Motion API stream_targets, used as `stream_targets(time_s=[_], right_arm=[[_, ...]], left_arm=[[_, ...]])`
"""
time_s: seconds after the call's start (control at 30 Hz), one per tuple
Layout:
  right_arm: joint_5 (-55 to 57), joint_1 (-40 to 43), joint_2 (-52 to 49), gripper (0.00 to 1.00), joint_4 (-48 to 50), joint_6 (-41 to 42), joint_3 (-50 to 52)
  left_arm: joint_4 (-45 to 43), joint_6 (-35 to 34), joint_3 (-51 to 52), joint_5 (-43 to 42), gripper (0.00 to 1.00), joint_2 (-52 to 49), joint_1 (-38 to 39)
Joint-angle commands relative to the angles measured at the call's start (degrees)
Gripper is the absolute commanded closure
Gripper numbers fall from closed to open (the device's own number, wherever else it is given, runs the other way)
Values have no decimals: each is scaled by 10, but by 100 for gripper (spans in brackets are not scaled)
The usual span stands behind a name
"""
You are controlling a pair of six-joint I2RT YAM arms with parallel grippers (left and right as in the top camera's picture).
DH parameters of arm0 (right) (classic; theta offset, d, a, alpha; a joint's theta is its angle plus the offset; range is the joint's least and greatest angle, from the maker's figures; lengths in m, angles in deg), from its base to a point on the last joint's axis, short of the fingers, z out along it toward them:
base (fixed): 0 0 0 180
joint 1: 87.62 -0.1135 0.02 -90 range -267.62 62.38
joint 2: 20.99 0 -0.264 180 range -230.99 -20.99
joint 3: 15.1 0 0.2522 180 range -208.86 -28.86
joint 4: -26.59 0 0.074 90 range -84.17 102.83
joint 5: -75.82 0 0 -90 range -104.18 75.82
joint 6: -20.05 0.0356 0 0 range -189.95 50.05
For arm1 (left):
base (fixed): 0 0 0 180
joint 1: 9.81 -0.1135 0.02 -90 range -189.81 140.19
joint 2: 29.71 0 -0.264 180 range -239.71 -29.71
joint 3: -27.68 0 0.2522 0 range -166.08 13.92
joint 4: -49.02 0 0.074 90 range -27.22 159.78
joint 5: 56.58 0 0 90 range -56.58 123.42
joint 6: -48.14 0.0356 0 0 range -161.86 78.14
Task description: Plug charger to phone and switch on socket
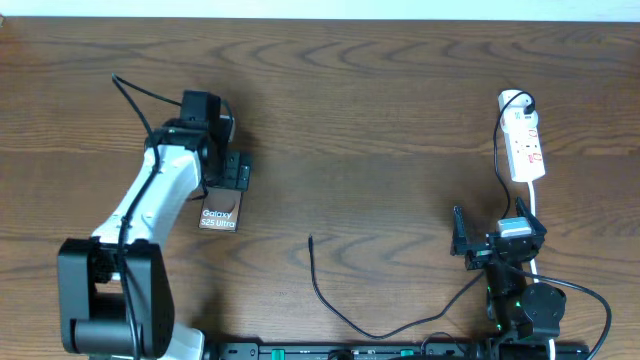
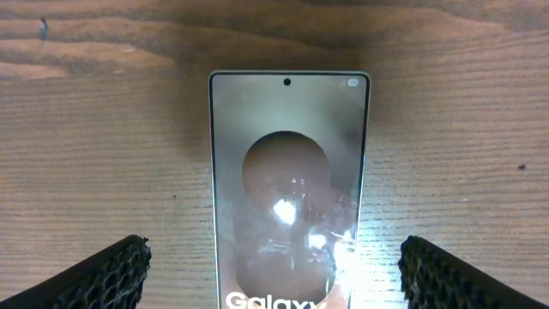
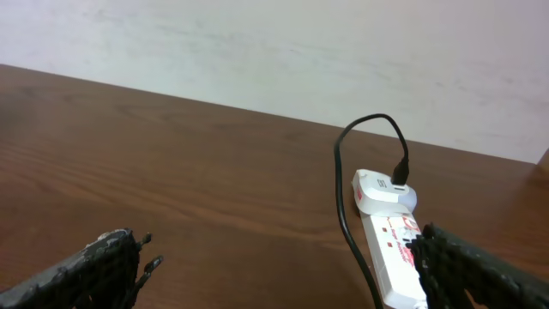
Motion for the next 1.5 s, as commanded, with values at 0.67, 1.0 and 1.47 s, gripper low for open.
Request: stream_targets(time_s=[0.67, 1.0, 1.47], right_arm=[[0, -2, 3, 1, -2, 6, 1], [0, -2, 3, 1, -2, 6, 1], [0, -2, 3, 1, -2, 6, 1]], left_arm=[[-49, 10, 40, 1, 2, -58, -2], [-51, 5, 40, -1, 2, -82, -2], [-53, -38, 40, -31, 2, -86, -2]])
